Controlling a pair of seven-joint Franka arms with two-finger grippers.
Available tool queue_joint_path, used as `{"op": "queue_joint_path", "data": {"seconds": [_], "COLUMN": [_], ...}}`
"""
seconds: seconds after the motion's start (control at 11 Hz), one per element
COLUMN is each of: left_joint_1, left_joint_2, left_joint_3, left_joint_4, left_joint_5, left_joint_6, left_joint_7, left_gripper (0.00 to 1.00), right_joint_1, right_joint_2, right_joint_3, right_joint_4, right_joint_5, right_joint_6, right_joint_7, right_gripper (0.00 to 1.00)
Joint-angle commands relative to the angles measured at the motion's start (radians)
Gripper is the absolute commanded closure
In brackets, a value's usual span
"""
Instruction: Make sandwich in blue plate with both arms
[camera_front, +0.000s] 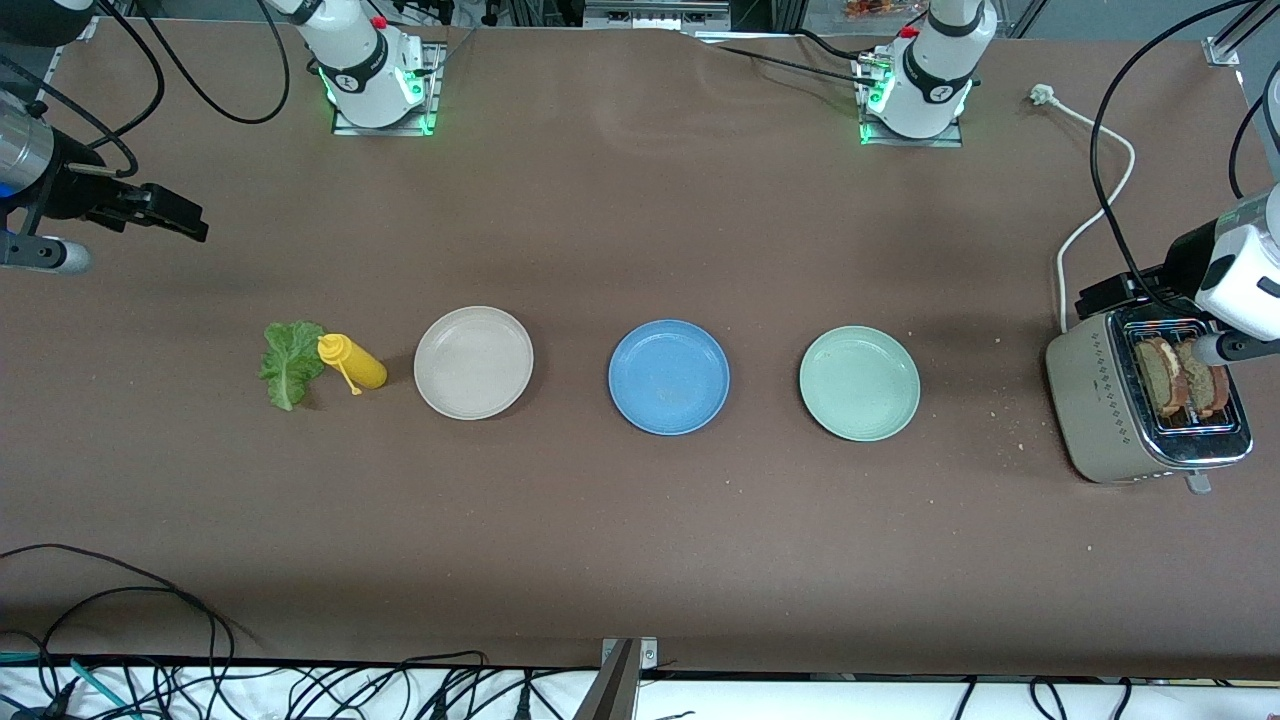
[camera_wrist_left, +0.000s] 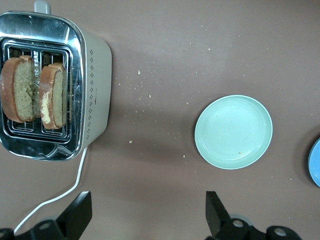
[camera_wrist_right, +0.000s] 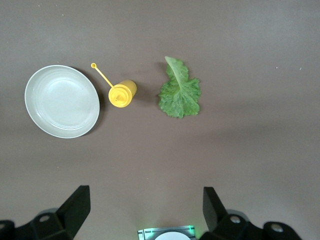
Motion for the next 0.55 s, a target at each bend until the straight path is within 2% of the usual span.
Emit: {"op": "queue_joint_path", "data": {"seconds": [0.0,0.45], "left_joint_1": [-0.003,-0.004], "left_joint_2": [-0.025,-0.025], "left_joint_3": [0.011,0.007], "left_joint_4": [-0.017,-0.017], "left_joint_5": [-0.022,-0.023], "left_joint_6": [0.005,0.003], "left_joint_7": [0.024,0.026], "left_gripper": [0.0,0.0], "right_joint_1": [-0.006,-0.004], "right_joint_2": [0.009,0.012], "right_joint_3": [0.004,0.004], "right_joint_4": [0.029,0.088], "right_joint_5": [-0.003,-0.003], "right_joint_6": [-0.017,-0.028], "right_joint_7": [-0.003,0.006], "right_gripper": [0.0,0.0]}}
